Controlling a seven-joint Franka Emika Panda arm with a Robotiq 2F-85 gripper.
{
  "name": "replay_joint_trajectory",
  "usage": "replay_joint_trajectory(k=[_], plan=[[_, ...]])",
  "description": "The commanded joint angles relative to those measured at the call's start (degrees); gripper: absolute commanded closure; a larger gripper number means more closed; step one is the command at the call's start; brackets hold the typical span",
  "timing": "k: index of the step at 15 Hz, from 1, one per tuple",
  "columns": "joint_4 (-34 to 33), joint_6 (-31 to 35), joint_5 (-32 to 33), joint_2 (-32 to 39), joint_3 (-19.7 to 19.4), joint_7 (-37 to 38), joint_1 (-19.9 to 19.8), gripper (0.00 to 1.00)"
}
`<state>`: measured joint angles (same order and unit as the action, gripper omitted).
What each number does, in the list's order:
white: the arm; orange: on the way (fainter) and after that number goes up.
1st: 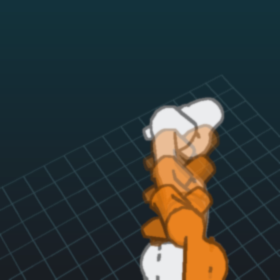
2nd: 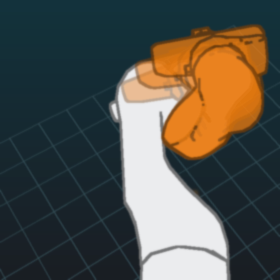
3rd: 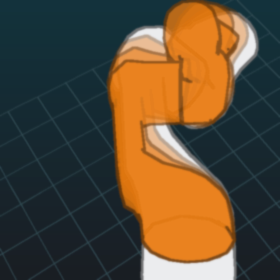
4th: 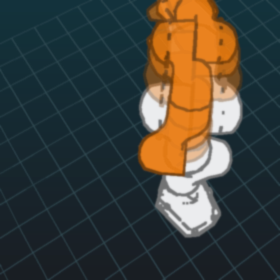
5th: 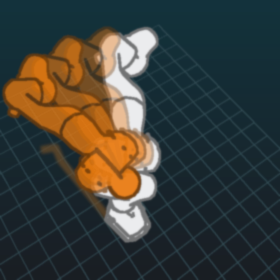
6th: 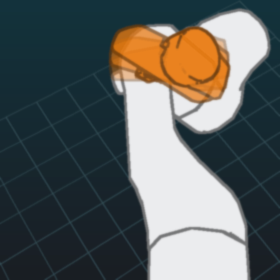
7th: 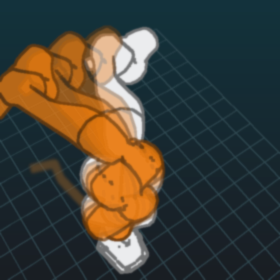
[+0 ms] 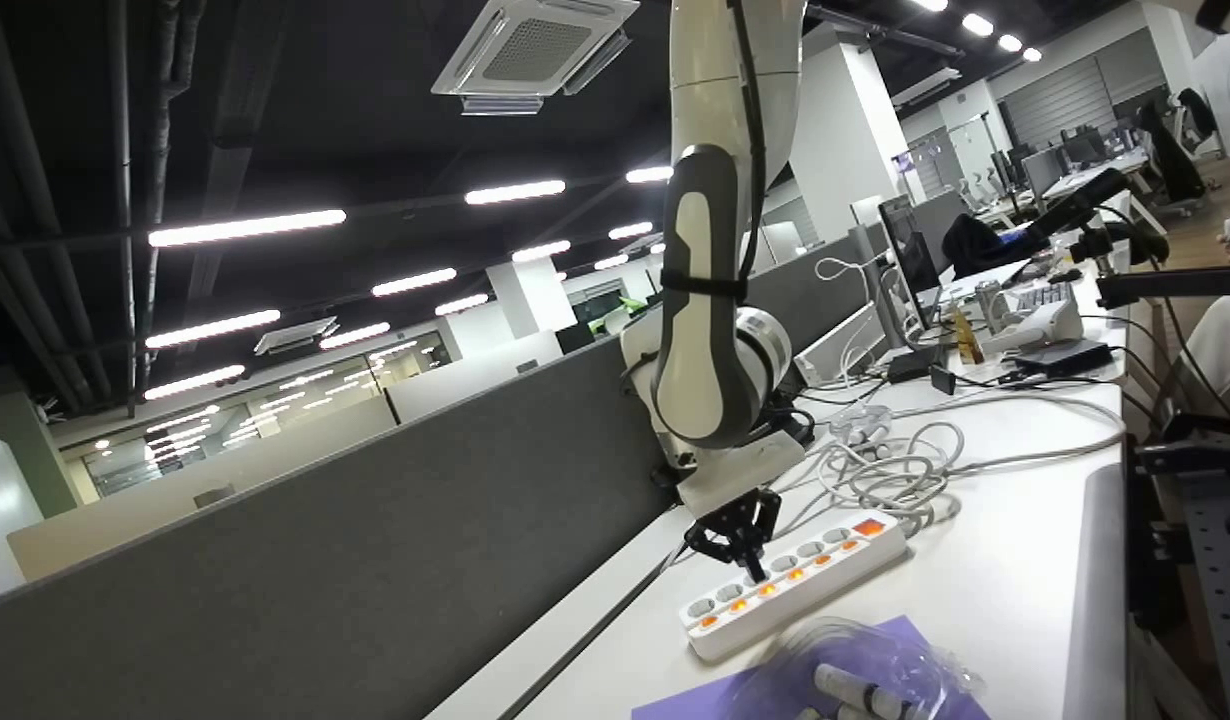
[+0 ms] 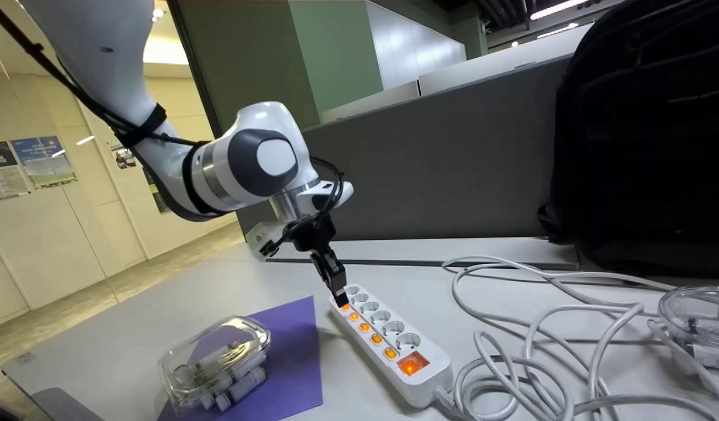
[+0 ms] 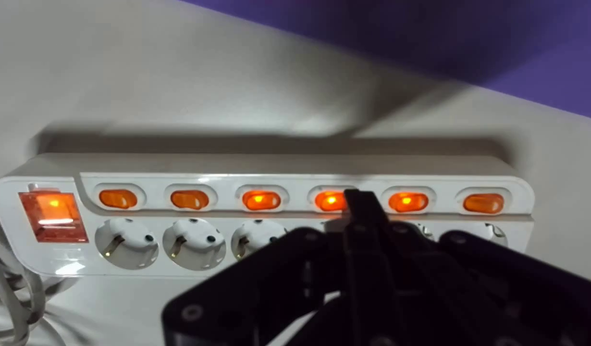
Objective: Flip the second switch from the left on the adaptor.
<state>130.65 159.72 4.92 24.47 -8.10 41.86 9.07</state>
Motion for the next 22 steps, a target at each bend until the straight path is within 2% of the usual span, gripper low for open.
replay_joint_trajectory(k=[1, 7, 22], plan=[[-0.72, 1.21, -2.86, 1.44, -0.42, -0.21, 0.19, 1.0], [-2.01, 5.0, -6.01, 3.53, -0.35, -1.59, 0.34, 1.0], [-5.35, 6.21, -11.83, 5.98, 1.72, -6.6, -0.05, 1.0]])
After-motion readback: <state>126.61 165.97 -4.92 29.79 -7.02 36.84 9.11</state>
